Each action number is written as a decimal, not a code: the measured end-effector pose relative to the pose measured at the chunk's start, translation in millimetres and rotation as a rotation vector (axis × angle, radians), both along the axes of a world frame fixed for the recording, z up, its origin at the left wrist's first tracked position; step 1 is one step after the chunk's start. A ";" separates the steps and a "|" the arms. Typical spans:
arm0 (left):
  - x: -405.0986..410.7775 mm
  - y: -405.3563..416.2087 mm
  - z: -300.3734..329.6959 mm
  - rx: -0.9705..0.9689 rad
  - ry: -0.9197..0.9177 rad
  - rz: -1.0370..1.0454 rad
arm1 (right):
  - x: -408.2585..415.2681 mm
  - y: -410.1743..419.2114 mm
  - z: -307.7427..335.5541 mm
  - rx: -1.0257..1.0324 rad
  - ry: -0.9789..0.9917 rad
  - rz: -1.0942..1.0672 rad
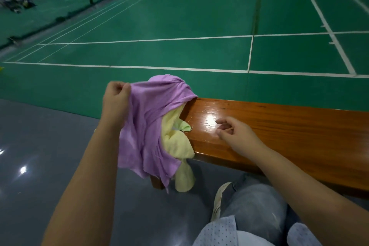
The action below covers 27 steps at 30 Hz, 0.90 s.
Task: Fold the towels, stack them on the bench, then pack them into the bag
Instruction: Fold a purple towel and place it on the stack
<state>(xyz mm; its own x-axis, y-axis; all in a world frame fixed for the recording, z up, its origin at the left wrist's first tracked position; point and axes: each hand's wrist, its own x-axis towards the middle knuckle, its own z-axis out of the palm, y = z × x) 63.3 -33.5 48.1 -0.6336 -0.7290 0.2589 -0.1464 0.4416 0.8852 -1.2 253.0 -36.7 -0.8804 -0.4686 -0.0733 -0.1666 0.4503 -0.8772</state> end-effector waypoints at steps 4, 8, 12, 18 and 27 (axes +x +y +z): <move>-22.0 60.0 48.6 0.186 0.181 -0.354 | -7.5 10.1 13.8 -0.123 0.034 -0.043; -43.7 123.9 66.3 0.419 0.191 -0.652 | -28.1 32.3 38.8 -0.433 -0.108 -0.139; -64.9 183.7 69.6 0.516 0.143 -0.812 | -44.1 62.3 64.3 -0.524 -0.094 -0.090; -84.1 240.4 80.0 0.637 0.099 -1.006 | -45.5 120.2 72.2 -0.356 -0.080 -0.043; -102.5 231.4 49.1 0.677 -0.025 -0.833 | -46.1 186.9 108.1 -0.470 -0.040 -0.237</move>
<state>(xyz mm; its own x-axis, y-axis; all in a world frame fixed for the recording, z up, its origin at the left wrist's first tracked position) -39.2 197.9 97.2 -0.9970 -0.0524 -0.0567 -0.0470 -0.1701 0.9843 -47.4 439.9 71.4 -0.9669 -0.2478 0.0607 -0.0698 0.0282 -0.9972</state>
